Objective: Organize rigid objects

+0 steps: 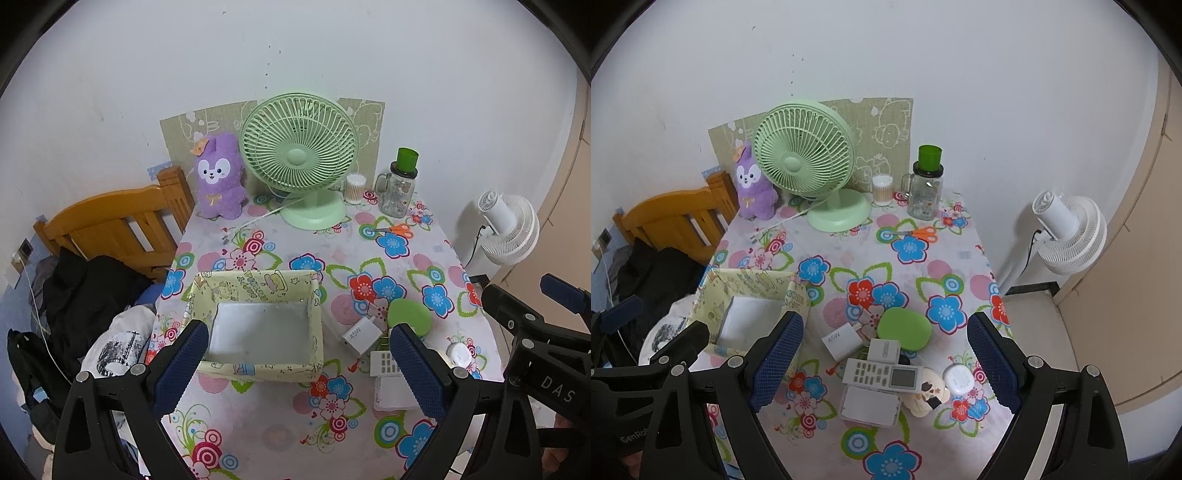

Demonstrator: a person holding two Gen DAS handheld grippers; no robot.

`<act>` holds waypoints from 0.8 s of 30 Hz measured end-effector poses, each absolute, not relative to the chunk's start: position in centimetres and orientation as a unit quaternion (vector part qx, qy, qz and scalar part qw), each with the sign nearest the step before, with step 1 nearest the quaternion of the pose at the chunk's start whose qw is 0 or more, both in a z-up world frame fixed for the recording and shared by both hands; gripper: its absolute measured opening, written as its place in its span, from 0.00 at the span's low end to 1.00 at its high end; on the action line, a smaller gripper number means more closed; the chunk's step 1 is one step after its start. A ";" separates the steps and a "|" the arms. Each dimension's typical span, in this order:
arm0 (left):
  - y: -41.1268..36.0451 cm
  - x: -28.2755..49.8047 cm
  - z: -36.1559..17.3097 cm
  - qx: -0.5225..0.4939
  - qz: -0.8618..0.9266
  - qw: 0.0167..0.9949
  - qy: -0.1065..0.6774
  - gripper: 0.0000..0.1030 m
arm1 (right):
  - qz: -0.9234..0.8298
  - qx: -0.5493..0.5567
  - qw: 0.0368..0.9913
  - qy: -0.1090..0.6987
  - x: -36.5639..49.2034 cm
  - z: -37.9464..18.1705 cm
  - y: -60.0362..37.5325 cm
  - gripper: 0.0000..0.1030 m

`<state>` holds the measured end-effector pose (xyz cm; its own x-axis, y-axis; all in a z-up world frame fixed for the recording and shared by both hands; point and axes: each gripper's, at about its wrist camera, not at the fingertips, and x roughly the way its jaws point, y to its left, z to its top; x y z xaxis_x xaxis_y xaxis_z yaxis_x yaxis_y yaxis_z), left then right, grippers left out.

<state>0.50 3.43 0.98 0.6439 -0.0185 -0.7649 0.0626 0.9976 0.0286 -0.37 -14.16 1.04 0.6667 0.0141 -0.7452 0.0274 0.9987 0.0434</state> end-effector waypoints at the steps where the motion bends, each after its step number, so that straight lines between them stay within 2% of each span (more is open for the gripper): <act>1: 3.4 0.5 0.9 0.027 -0.022 0.906 0.421 0.97 | -0.003 0.026 0.912 0.408 -0.3 1.0 -14.2 0.89; 12: 2.4 1.0 0.1 0.027 -0.032 0.902 0.429 0.97 | 0.018 0.041 0.907 0.419 0.1 0.3 -15.3 0.89; 24: -1.5 1.9 -4.5 0.029 -0.059 0.872 0.485 0.97 | 0.041 0.051 0.887 0.457 1.8 -4.4 -19.1 0.89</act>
<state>1.91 -1.55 -4.55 0.5221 -0.0740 -0.8497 0.1309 0.9914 -0.0058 1.80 -19.13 -4.42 0.5781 0.1194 -0.8072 -0.0267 0.9915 0.1275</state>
